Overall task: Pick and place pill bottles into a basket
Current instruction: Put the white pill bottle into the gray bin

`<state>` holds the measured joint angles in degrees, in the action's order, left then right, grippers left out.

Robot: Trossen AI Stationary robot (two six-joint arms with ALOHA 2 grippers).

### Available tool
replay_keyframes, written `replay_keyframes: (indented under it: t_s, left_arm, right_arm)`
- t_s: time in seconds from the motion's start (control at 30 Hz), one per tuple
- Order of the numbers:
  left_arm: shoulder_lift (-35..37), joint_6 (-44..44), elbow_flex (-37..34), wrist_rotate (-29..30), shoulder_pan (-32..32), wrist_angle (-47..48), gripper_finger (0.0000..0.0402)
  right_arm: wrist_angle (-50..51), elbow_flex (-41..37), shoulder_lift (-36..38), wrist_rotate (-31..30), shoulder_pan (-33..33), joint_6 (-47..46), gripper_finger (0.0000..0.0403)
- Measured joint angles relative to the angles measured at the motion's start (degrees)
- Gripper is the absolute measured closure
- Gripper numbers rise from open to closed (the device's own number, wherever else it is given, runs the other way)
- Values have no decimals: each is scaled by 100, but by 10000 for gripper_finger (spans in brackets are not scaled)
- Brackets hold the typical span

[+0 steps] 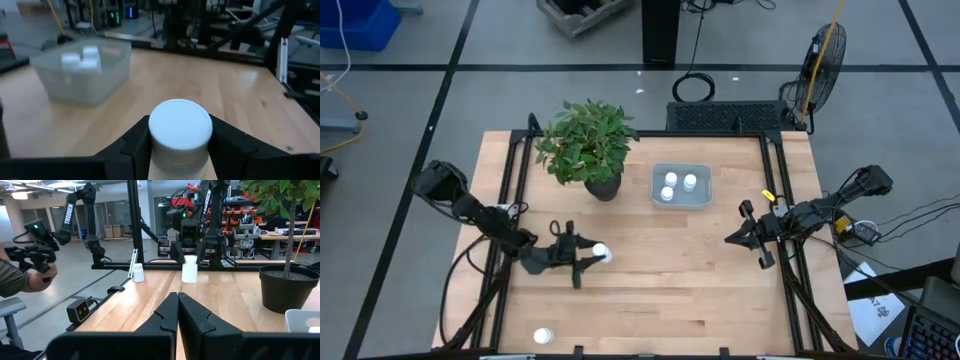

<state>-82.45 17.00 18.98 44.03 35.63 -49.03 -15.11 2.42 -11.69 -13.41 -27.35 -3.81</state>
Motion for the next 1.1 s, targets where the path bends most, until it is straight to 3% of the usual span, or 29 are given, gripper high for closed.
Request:
replay_keyframes:
  t_s: [0.17,0.37,0.63,0.87,1.1]
  left_arm:
    - [-317,-824,777,-583,-476,177,224]
    - [-897,-1418,1634,-1445,-1168,163,239]
    - [-1524,-1437,2614,-2550,-2208,258,221]
    - [-2521,-1086,3608,-2617,-2781,480,239]
    - [-3269,-1278,4578,-2607,-3169,544,229]
  right_arm:
    - [0,0,-1,0,-1,0,399]
    - [0,1,-1,0,0,0,399]
    - [0,1,1,0,0,0,399]
    - [2,1,0,0,-1,0,399]
    - [0,2,1,0,-1,0,399]
